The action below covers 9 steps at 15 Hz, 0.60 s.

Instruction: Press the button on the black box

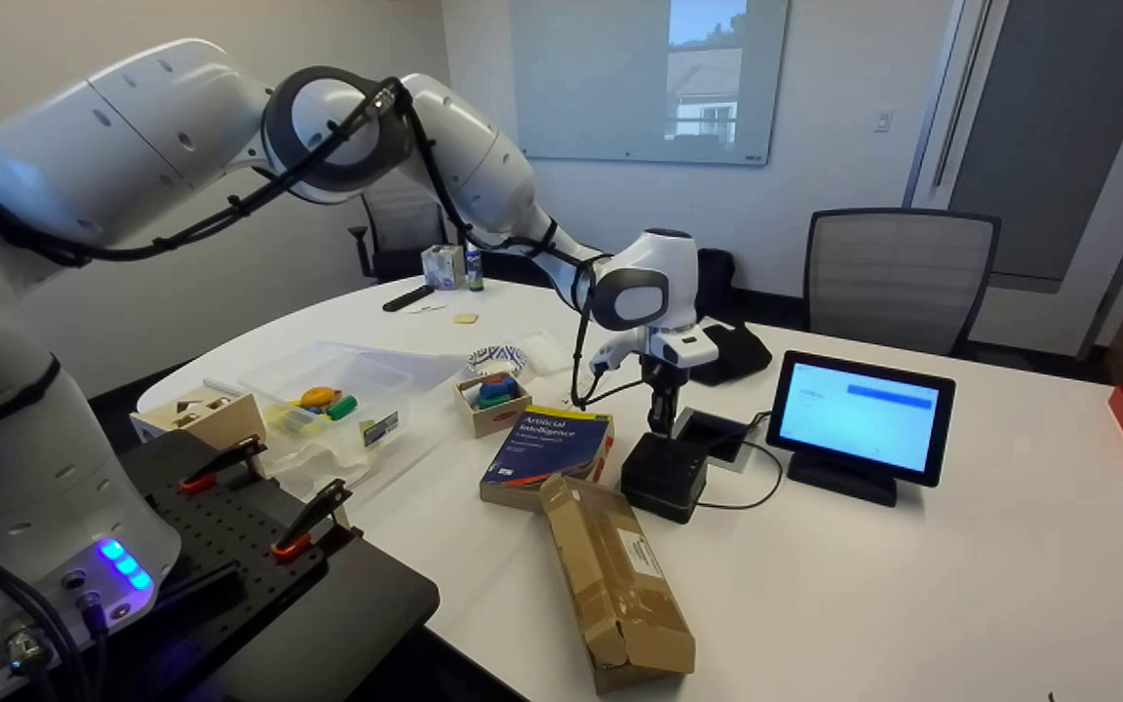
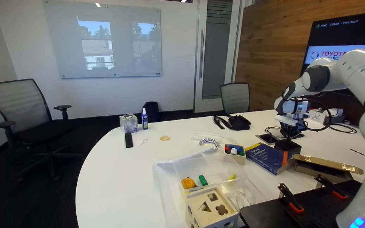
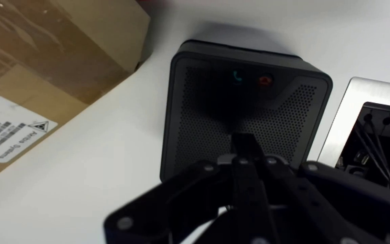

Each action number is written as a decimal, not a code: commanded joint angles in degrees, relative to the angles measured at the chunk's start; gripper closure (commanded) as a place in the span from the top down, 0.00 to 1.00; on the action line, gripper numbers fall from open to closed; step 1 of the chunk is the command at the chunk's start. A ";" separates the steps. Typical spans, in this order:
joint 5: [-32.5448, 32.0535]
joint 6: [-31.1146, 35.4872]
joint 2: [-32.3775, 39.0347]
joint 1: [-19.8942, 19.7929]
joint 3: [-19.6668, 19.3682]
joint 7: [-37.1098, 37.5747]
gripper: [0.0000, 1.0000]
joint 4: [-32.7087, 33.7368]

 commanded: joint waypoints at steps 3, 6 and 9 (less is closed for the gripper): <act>0.35 -0.52 2.33 -0.36 -0.23 1.89 0.00 2.90; 0.31 -0.84 3.76 -0.80 -0.36 2.75 0.00 4.42; 0.73 -1.65 4.95 -1.68 0.27 2.58 0.00 6.07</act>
